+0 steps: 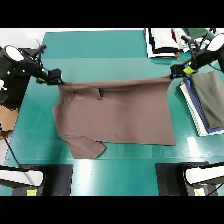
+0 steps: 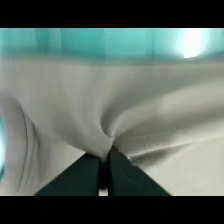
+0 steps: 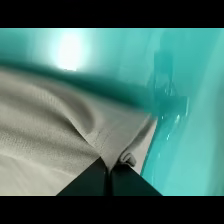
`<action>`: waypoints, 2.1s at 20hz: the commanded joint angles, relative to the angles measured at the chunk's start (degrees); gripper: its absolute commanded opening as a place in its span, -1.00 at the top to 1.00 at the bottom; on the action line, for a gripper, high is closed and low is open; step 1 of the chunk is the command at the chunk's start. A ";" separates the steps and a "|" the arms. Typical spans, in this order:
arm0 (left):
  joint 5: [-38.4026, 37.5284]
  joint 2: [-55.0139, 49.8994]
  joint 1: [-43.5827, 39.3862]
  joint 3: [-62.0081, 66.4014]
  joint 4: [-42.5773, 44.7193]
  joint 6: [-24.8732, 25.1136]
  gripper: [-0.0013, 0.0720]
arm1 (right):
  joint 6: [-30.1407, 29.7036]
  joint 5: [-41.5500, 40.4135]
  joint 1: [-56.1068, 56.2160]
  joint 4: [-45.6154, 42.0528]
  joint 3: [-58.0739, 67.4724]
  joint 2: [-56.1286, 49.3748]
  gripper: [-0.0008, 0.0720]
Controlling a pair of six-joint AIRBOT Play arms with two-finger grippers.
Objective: Fold the shirts.
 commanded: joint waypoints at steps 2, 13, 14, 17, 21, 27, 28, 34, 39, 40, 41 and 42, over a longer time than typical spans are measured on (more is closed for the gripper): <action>0.24 -0.15 0.44 -9.84 -0.39 0.85 0.89 | 0.31 -5.44 0.09 -0.76 -14.10 4.57 0.92; -4.07 20.35 -1.22 -24.59 10.60 -4.28 -0.34 | 2.45 -7.10 -1.92 9.79 -19.71 16.70 -0.27; -3.87 25.29 -1.22 -30.05 9.25 -4.35 -0.34 | 2.45 -7.69 -1.64 9.75 -21.09 18.75 -0.26; -4.66 37.29 -1.22 -45.29 5.46 -5.27 -0.35 | 2.45 -8.24 -1.09 9.77 -23.71 22.34 -0.26; -4.98 43.56 -1.22 -56.72 3.78 -8.33 -0.34 | 2.45 -9.33 -1.09 9.81 -25.24 23.65 -0.26; 6.49 43.56 -1.22 -65.81 -8.79 -5.57 -0.34 | 2.45 -9.33 -0.98 9.84 -25.24 23.65 -0.26; 7.96 43.56 -1.22 -66.49 -10.38 -5.09 -0.34 | 2.45 -9.29 -0.98 9.84 -25.24 23.65 -0.26; 10.45 43.56 -1.20 -66.64 -12.07 -4.96 0.88 | 2.32 -7.15 -1.16 9.57 -25.24 23.65 -0.26; 2.12 45.79 -1.22 -59.65 -6.95 -3.30 0.90 | 1.42 0.59 -7.43 7.48 -32.98 26.49 -0.26; 1.09 47.91 -1.22 -58.88 -5.92 -3.72 0.90 | 1.44 2.03 -9.55 5.29 -37.38 28.20 -0.26; 0.20 49.79 -1.22 -58.40 -5.68 -3.69 0.90 | 1.44 3.04 -11.63 3.06 -41.81 29.88 -0.27; -0.57 51.01 -1.20 -57.99 -5.75 -3.72 0.90 | 1.42 3.80 -14.14 1.44 -46.56 31.36 -0.28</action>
